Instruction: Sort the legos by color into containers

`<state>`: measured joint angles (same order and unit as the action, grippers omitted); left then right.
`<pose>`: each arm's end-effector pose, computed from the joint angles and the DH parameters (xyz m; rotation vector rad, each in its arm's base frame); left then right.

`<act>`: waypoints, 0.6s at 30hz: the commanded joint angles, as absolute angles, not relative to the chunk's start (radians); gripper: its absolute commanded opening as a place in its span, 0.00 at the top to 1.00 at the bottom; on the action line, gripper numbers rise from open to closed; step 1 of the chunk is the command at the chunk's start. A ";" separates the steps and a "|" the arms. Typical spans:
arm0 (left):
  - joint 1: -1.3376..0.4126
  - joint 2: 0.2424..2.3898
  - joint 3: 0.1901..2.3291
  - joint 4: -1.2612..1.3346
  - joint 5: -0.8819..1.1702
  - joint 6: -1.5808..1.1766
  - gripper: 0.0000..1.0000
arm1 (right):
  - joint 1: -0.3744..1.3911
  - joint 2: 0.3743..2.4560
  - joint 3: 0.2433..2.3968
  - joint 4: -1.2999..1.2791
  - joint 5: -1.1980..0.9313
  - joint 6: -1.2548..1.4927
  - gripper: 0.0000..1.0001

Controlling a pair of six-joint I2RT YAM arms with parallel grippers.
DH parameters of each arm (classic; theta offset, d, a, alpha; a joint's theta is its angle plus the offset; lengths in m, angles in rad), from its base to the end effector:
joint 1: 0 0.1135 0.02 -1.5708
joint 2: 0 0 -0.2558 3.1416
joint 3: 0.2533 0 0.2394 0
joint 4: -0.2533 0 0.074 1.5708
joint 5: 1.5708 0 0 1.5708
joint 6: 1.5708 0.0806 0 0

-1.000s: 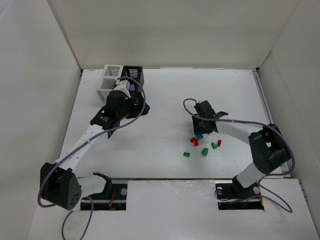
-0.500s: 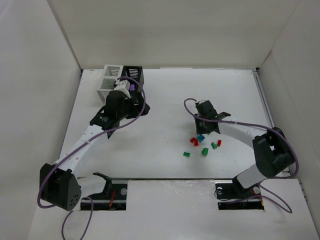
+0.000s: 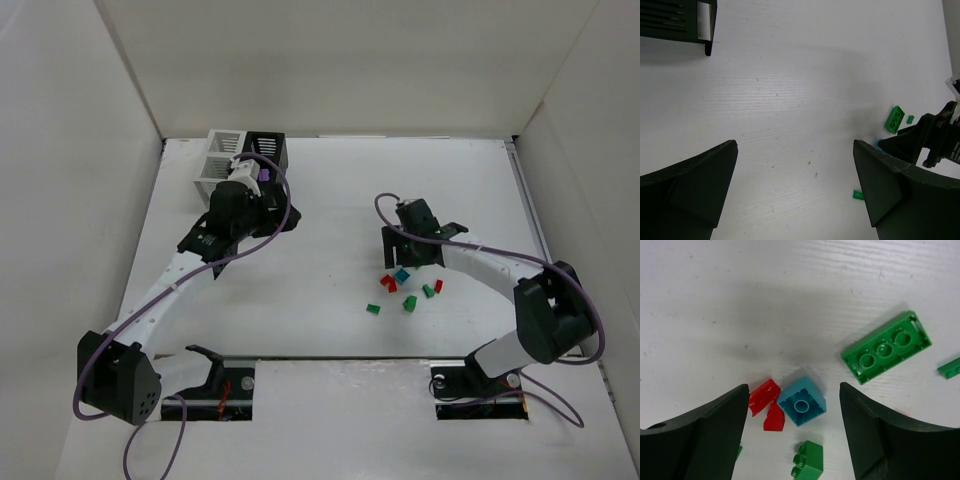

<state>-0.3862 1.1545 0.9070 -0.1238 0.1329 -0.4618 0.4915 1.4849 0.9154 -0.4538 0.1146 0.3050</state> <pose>0.2733 -0.1227 0.2930 0.0154 2.0020 -0.6839 0.2739 0.1362 0.1624 -0.1996 2.5827 0.1451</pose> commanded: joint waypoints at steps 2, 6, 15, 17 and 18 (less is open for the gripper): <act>-0.393 1.123 0.897 -0.089 0.150 -0.454 0.00 | 0.483 1.493 0.887 -0.448 0.127 0.521 0.25; -0.393 1.132 0.897 -0.089 0.160 -0.454 0.00 | 0.473 1.493 0.850 -0.448 0.147 0.623 0.30; -0.393 1.161 0.888 -0.069 0.199 -0.454 0.00 | 0.442 1.463 0.782 -0.410 0.133 0.735 0.33; -0.393 1.161 0.888 -0.060 0.210 -0.454 0.00 | 0.431 1.463 0.773 -0.399 0.120 0.746 0.37; -0.393 1.170 0.888 -0.060 0.210 -0.454 0.00 | 0.431 1.463 0.773 -0.390 0.120 0.755 0.39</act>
